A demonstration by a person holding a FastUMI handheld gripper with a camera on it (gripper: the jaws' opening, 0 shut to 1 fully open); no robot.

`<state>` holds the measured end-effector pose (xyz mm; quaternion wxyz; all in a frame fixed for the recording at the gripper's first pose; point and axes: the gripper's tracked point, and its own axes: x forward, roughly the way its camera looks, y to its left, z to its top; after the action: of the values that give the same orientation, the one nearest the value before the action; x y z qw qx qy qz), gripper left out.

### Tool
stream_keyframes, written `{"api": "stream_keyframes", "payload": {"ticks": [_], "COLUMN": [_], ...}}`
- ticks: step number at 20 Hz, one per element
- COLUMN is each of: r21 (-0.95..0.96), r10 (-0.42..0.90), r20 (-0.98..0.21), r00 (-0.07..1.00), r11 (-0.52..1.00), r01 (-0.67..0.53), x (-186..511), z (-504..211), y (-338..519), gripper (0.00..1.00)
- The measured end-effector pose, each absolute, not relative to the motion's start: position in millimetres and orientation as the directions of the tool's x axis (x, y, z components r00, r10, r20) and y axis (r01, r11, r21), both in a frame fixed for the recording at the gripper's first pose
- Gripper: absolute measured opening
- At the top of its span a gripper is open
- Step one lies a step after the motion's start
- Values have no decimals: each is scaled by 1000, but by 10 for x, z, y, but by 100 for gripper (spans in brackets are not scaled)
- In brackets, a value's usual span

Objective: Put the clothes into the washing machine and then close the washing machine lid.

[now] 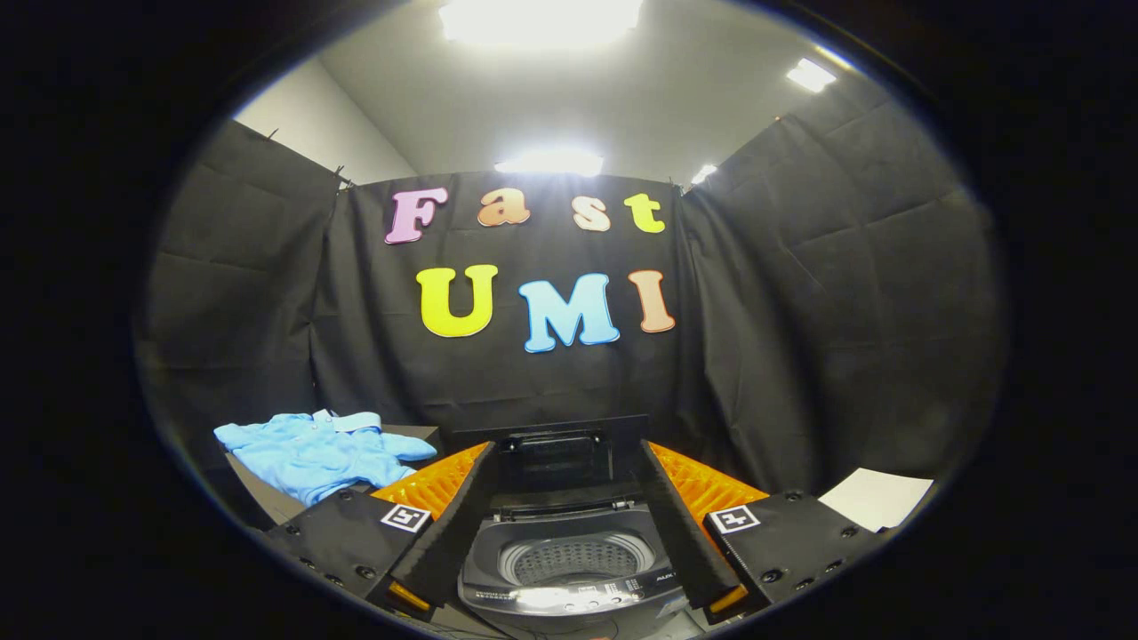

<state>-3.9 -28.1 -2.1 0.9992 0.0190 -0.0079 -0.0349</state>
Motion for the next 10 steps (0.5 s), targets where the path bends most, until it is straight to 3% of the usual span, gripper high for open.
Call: {"api": "stream_keyframes", "payload": {"ticks": [10], "r21": [44], "r10": [-102], "r20": [27], "r00": [994], "r11": [994], "r01": [101], "x": [-47], "z": [-4], "y": [-464], "gripper": [95]}}
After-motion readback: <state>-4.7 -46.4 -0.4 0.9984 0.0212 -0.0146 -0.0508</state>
